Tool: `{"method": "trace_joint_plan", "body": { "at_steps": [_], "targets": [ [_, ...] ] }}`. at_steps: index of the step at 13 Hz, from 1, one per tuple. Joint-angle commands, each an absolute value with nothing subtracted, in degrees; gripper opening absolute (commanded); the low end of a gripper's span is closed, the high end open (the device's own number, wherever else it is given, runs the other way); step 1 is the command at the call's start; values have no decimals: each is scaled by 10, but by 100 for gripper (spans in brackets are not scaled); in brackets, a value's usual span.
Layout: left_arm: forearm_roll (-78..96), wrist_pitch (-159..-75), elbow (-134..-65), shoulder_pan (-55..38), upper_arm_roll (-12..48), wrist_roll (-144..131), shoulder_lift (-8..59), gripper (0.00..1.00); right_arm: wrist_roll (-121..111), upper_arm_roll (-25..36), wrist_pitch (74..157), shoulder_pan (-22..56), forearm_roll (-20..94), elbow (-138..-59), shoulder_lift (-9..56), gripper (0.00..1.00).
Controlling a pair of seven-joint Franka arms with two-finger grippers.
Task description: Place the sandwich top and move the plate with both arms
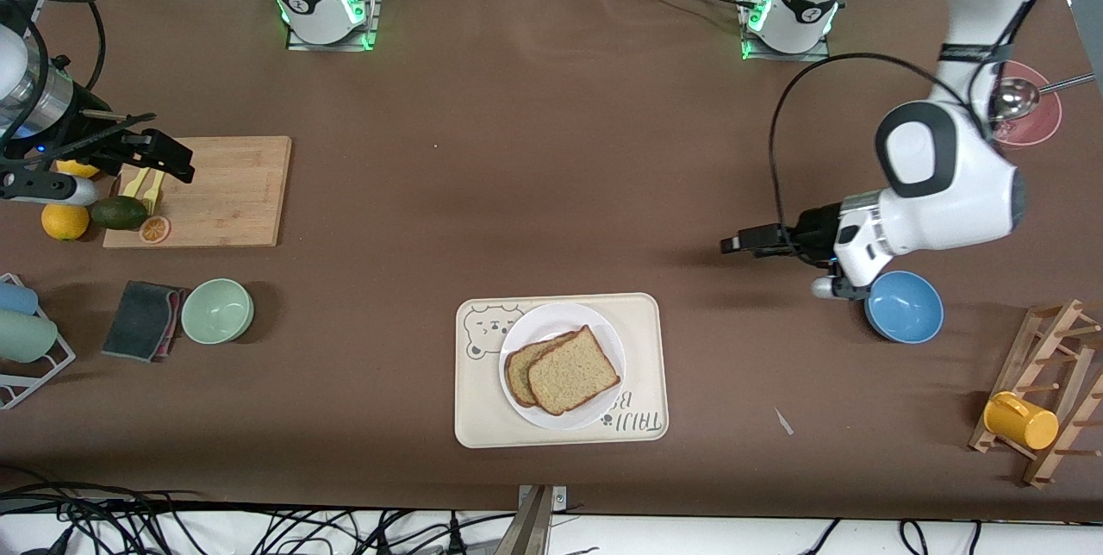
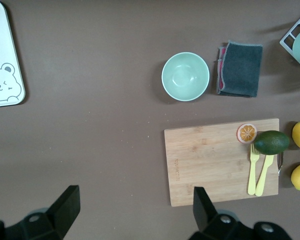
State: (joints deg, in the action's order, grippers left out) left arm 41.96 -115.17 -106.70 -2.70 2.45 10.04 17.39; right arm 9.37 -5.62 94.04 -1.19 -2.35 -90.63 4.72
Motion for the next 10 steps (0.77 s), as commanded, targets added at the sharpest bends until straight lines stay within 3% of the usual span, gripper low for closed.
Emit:
{"method": "trace_joint_plan", "body": {
  "at_steps": [1, 4, 10],
  "targets": [
    [337, -1091, -1048, 0, 25, 42, 143, 100, 91, -53, 947, -12, -14, -911, 40, 100],
    [183, -1028, -1003, 23, 25, 33, 126, 100, 91, -53, 947, -14, -14, -908, 44, 100],
    [-4, -1027, -999, 36, 23, -8, 48, 100, 93, -54, 939, -14, 4, -910, 40, 100]
  ]
}}
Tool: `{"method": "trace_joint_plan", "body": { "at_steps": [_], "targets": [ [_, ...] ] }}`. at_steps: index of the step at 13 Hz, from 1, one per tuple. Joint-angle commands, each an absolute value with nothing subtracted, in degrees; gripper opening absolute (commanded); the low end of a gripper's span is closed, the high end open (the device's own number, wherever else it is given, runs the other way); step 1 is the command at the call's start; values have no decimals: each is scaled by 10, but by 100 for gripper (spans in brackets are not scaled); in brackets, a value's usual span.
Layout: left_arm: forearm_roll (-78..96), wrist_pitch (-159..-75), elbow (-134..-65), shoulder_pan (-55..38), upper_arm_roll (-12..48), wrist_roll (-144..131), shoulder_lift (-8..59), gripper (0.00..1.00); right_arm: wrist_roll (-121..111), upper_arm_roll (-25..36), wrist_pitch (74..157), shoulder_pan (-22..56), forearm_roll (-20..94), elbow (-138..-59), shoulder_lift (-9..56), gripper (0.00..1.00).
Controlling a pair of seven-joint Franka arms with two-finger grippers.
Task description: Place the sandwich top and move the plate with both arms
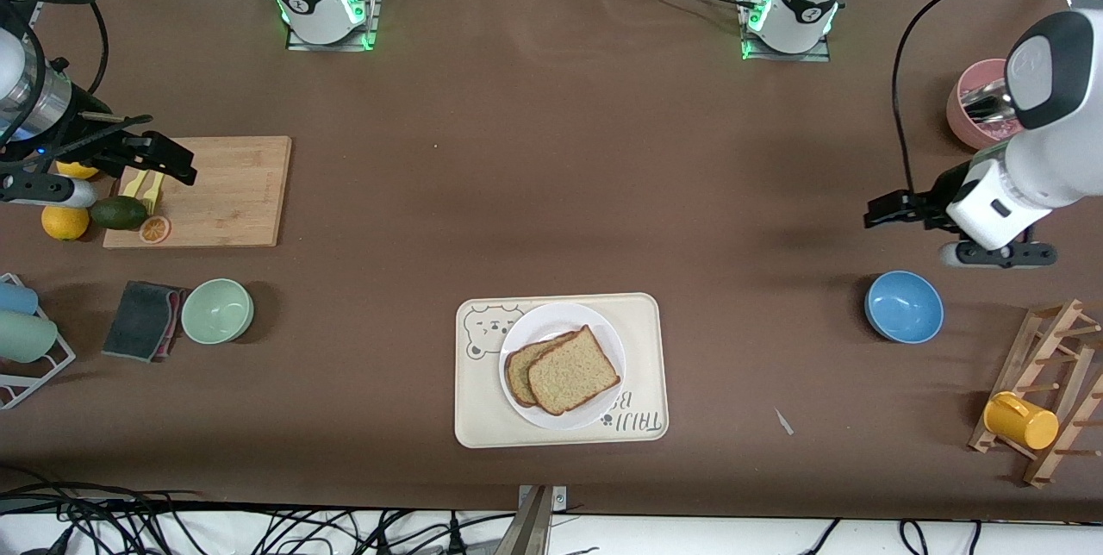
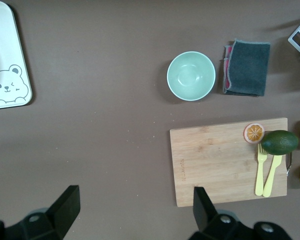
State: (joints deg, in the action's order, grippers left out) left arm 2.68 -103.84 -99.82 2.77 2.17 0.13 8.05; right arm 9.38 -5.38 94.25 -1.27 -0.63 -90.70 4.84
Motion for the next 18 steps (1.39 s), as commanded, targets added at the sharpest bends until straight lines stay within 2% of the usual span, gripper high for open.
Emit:
{"method": "trace_joint_plan", "body": {
  "at_steps": [1, 7, 18],
  "targets": [
    [-5, -1026, -992, 39, 22, -9, 40, 100, 91, -54, 934, -15, 5, -911, 40, 100],
    [-8, -928, -911, 42, 18, -18, 29, 100, 91, -54, 927, -14, 5, -910, 40, 100],
    [-34, -896, -908, 42, 20, -35, 26, 100, 92, -54, 927, -14, 5, -909, 40, 100]
  ]
}}
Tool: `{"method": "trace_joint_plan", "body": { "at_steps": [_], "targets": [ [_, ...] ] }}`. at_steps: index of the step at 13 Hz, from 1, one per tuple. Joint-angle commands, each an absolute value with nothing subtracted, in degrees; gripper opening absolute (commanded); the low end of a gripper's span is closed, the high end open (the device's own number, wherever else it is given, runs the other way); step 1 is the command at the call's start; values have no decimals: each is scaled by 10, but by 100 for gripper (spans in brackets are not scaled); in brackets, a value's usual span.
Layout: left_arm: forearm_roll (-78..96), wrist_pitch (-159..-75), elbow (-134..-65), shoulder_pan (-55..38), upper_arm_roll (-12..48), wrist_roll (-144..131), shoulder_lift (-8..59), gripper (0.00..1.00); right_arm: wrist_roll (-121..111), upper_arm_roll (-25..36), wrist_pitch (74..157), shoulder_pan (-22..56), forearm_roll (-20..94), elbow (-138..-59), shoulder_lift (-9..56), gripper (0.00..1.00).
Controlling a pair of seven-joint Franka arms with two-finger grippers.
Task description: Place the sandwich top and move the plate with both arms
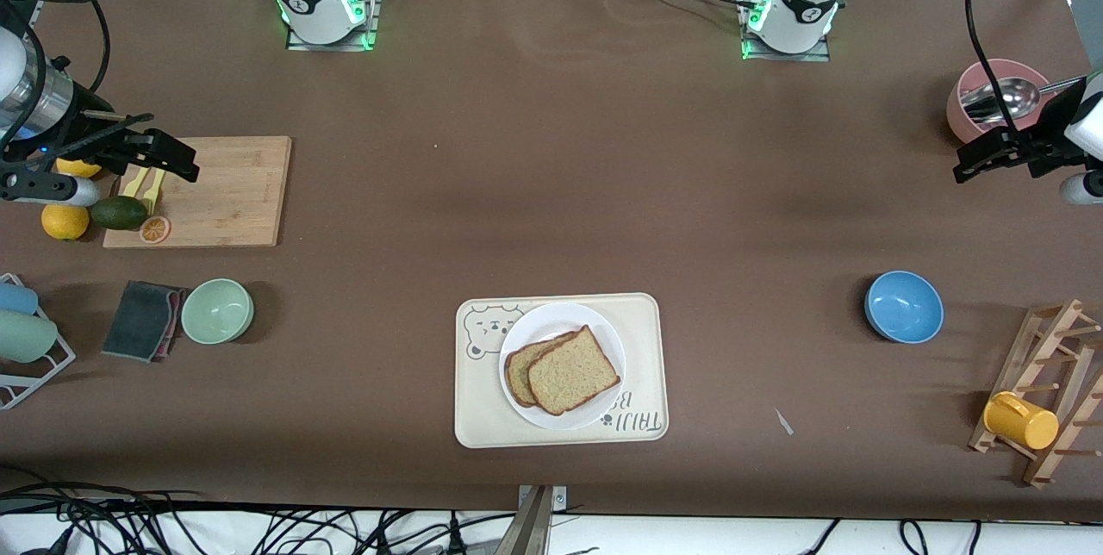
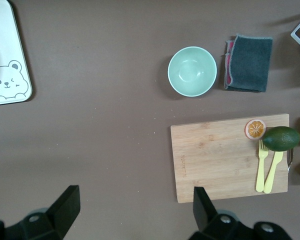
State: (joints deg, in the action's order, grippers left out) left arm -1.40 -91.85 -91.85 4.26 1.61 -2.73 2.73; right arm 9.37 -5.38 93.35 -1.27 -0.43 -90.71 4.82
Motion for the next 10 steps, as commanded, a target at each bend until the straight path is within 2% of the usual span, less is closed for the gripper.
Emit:
{"method": "trace_joint_plan", "body": {
  "at_steps": [1, 8, 10],
  "targets": [
    [-34, -894, -908, 42, 23, -35, 25, 100, 93, -54, 927, -14, 5, -909, 40, 100],
    [-27, -889, -882, 41, 25, -31, 28, 100, 90, -54, 926, -15, 5, -910, 40, 100],
    [-26, -858, -854, 34, 30, -33, 28, 100, 90, -54, 926, -15, 5, -910, 40, 100]
  ]
}}
